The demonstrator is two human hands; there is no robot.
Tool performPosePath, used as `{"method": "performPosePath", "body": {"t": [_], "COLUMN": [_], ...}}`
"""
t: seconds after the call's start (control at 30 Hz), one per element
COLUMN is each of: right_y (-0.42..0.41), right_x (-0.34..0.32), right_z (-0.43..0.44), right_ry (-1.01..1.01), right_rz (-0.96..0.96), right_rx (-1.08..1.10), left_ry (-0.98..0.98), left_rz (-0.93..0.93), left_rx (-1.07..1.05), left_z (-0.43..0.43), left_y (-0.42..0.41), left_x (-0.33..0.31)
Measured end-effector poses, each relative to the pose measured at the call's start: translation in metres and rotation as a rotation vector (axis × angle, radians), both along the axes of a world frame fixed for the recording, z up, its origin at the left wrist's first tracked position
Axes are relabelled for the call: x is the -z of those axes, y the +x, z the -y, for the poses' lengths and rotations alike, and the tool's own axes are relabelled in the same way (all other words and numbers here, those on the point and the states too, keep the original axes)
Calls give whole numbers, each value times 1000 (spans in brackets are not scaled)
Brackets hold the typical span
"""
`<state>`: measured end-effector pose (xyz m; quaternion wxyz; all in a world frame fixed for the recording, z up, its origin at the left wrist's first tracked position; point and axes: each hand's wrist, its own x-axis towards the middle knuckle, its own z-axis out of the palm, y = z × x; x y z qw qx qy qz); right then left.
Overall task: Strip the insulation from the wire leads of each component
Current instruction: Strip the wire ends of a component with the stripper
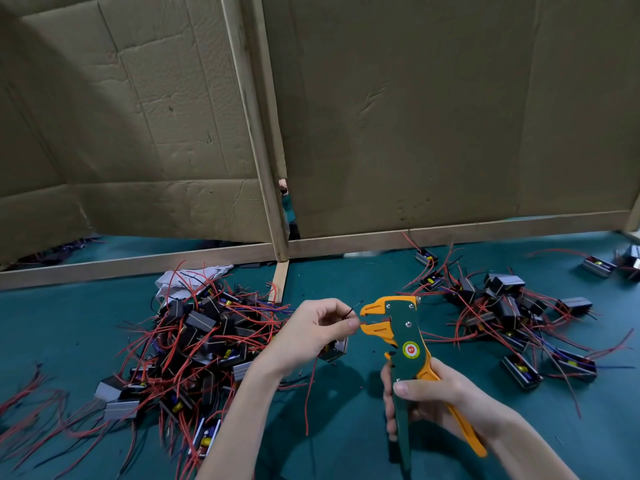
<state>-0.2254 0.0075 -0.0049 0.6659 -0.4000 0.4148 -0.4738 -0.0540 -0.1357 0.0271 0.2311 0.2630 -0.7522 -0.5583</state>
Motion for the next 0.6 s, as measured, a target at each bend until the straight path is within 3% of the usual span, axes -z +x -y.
{"method": "performPosePath", "body": {"t": [0.3, 0.53, 0.6], "right_y": [1, 23, 28], "right_x": [3, 7, 9], "right_z": [-1, 4, 4], "right_ry": [53, 99, 78], "right_rz": [-33, -198, -121], "right_rx": [44, 273, 262], "left_ry": [-30, 22, 43], "left_rz": [25, -40, -60], "left_rx": [3, -61, -108], "left_z": [2, 4, 3], "left_y": [3, 4, 0], "left_x": [-2, 0, 6]}}
